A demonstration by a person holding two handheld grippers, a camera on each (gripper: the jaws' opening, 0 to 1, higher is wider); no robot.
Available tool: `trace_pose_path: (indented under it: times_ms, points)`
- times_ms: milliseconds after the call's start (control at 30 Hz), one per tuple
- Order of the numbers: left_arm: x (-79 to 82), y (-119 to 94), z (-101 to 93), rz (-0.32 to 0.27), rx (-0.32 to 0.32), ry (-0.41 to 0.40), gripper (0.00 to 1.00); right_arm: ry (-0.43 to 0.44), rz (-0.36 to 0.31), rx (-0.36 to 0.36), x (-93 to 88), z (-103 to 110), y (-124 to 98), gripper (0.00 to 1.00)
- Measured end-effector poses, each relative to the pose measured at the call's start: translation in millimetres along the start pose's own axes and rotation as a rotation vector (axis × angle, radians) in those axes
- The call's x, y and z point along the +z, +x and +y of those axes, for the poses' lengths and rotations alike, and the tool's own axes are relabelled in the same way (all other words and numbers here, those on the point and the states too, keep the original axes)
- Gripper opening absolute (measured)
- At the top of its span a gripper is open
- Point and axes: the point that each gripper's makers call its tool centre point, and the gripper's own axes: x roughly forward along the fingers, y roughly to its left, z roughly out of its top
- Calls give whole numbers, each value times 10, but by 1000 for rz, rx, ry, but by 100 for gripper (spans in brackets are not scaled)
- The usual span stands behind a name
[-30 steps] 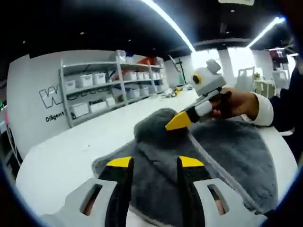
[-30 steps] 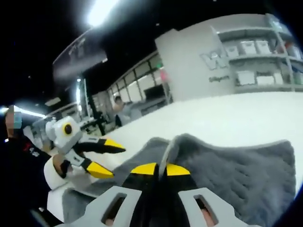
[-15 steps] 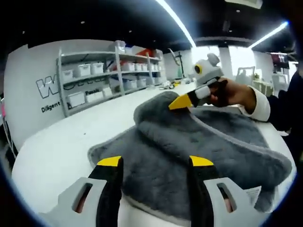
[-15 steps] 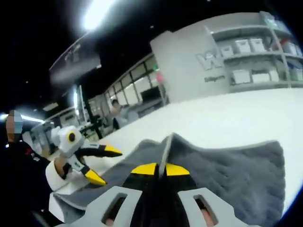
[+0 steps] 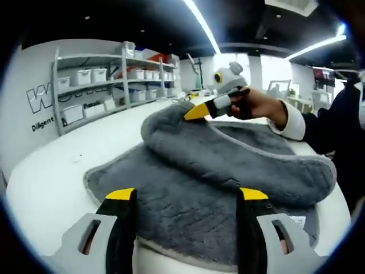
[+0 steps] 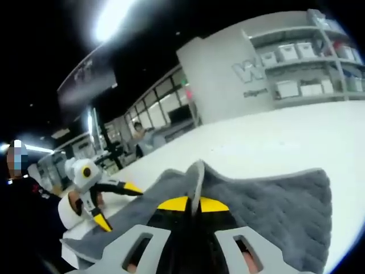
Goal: Open the folded towel by lifting each exposed corner and separating the folded layers until the towel lies flat within the target outline without major curled edges
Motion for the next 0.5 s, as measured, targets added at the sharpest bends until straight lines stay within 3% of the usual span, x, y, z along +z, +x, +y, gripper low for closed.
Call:
trace_pose_path:
  times_ms: [200,300,500]
  points:
    - [-35,11,-9,8,-15,-22,74,15,-8,24,57,-50,-73,0]
    - [-103,24,8,30,-15,-33,75,16,-6,29,43,21,-79,0]
    - [-129,20,22,42,-3,-35,74,-6,8,9,49,-56,-119,0]
